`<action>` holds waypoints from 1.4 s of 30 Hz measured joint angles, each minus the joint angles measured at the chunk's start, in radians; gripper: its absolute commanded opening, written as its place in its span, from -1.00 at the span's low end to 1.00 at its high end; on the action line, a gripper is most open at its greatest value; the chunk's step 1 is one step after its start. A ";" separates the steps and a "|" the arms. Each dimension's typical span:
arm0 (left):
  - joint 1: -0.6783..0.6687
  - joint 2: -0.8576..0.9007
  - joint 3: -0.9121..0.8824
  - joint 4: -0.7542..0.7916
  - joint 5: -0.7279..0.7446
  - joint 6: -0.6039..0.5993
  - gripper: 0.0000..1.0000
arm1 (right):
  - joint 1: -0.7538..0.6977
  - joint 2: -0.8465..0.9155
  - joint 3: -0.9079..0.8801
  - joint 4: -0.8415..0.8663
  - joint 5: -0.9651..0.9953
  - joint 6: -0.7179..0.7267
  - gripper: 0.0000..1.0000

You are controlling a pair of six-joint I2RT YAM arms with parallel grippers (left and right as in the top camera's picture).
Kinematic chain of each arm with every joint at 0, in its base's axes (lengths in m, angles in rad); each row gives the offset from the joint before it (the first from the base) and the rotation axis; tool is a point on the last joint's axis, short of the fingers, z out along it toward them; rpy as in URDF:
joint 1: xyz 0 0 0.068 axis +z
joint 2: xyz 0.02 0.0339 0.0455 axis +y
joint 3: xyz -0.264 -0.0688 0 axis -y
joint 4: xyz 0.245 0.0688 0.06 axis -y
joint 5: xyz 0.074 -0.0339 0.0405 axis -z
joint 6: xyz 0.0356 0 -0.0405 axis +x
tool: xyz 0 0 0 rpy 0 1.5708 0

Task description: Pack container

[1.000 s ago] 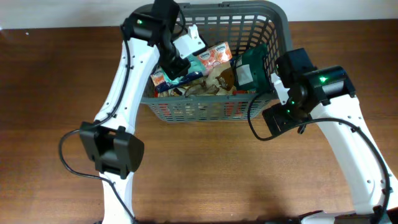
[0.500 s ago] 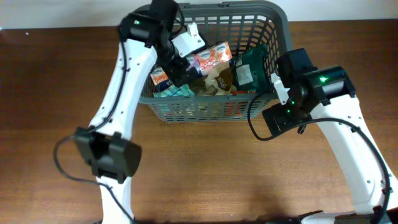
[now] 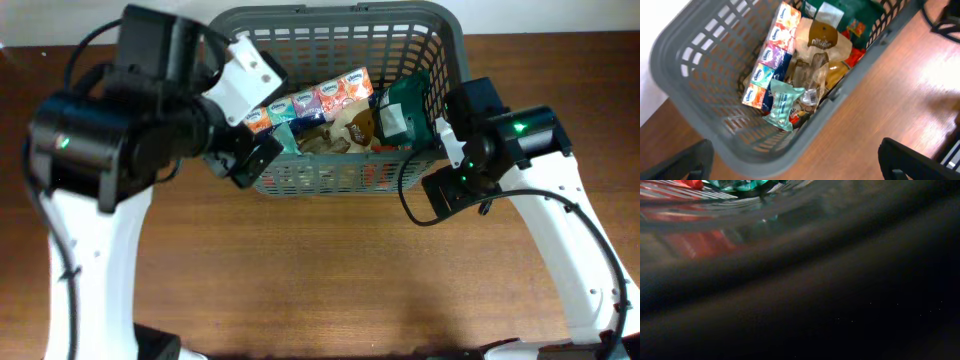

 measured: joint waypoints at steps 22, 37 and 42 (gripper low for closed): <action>0.000 -0.297 -0.165 -0.041 0.015 -0.047 0.99 | -0.006 0.019 0.009 0.066 -0.036 0.020 0.98; 0.000 -0.821 -0.655 0.016 -0.051 -0.145 0.99 | -0.008 -0.466 0.050 -0.053 -0.166 0.106 0.98; 0.000 -0.887 -0.809 0.063 0.034 -0.169 0.99 | -0.008 -0.721 -0.090 -0.061 -0.192 0.156 0.97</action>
